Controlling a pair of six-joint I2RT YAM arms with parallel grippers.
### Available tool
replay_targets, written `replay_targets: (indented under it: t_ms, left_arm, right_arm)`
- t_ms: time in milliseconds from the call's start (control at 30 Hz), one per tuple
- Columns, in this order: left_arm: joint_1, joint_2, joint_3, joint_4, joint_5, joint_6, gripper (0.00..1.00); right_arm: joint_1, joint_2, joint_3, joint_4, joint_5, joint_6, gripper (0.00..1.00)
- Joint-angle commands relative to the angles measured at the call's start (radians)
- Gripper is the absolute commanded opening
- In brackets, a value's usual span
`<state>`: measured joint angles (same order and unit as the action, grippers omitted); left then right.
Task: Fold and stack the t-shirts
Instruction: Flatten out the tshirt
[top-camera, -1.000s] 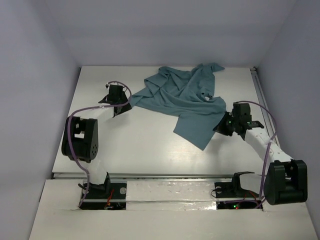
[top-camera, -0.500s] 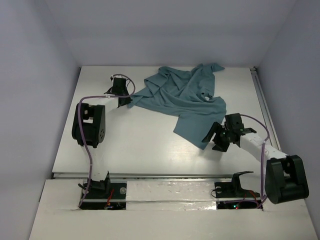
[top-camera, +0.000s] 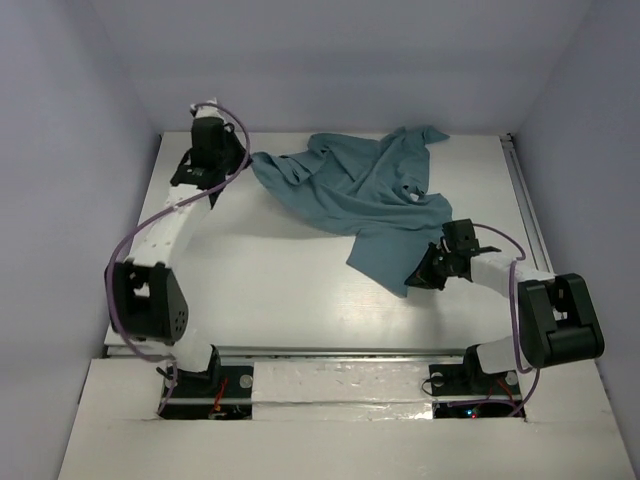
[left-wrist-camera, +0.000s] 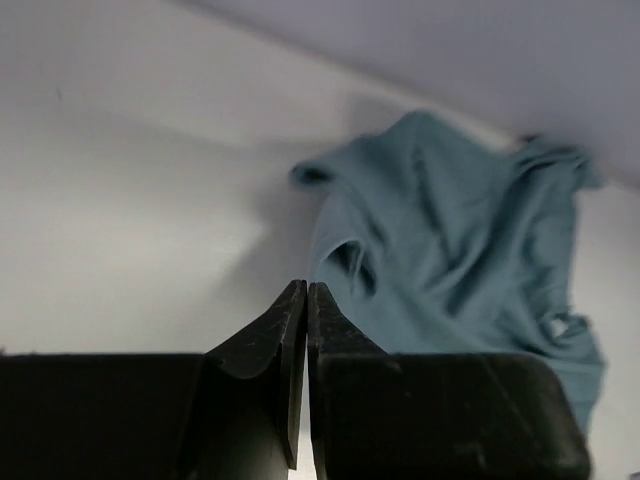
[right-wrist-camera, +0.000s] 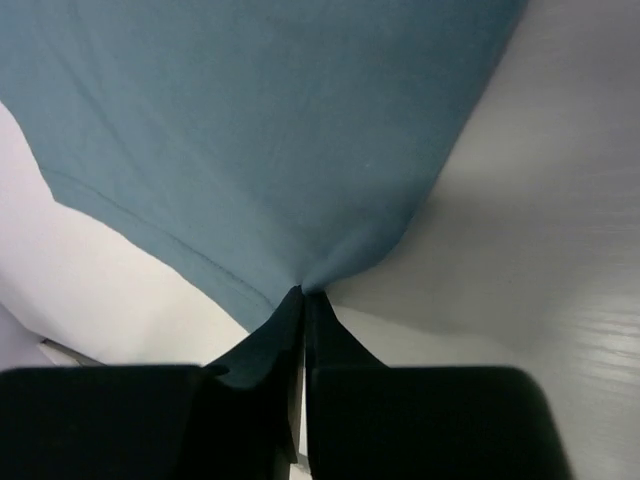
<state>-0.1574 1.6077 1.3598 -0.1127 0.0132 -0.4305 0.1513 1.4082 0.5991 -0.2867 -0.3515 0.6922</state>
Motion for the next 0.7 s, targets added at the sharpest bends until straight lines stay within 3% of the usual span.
replay_targets:
  t_ms: [0, 267, 367, 533, 567, 600, 633, 667]
  left_arm:
    - [0.033, -0.112, 0.062, -0.035, 0.016, -0.022, 0.0]
    - [0.232, 0.058, 0.065, -0.015, 0.068, -0.066, 0.0]
    - [0.269, 0.045, -0.043, 0.022, 0.09, -0.088, 0.0]
    - [0.305, -0.147, -0.368, 0.142, 0.065, -0.122, 0.0]
    - [0.305, -0.173, -0.407, 0.151, 0.061, -0.123, 0.06]
    - [0.318, -0.205, -0.438, 0.156, 0.059, -0.12, 0.19]
    - [0.34, -0.213, -0.477, 0.154, 0.054, -0.113, 0.44]
    - [0.355, -0.221, -0.49, 0.145, 0.05, -0.106, 0.54]
  right_arm:
    - [0.002, 0.0, 0.031, -0.006, 0.084, -0.031, 0.01]
    - [0.002, -0.218, 0.096, -0.267, 0.2, -0.103, 0.0]
    - [0.002, -0.281, 0.094, -0.35, 0.187, -0.108, 0.0]
    - [0.002, -0.301, 0.033, -0.355, 0.155, -0.066, 0.0]
    - [0.002, -0.285, 0.034, -0.356, 0.151, -0.059, 0.0]
    - [0.002, -0.276, 0.036, -0.356, 0.146, -0.059, 0.0]
    - [0.002, -0.269, 0.041, -0.356, 0.126, -0.062, 0.02]
    - [0.002, -0.262, 0.042, -0.356, 0.118, -0.072, 0.1]
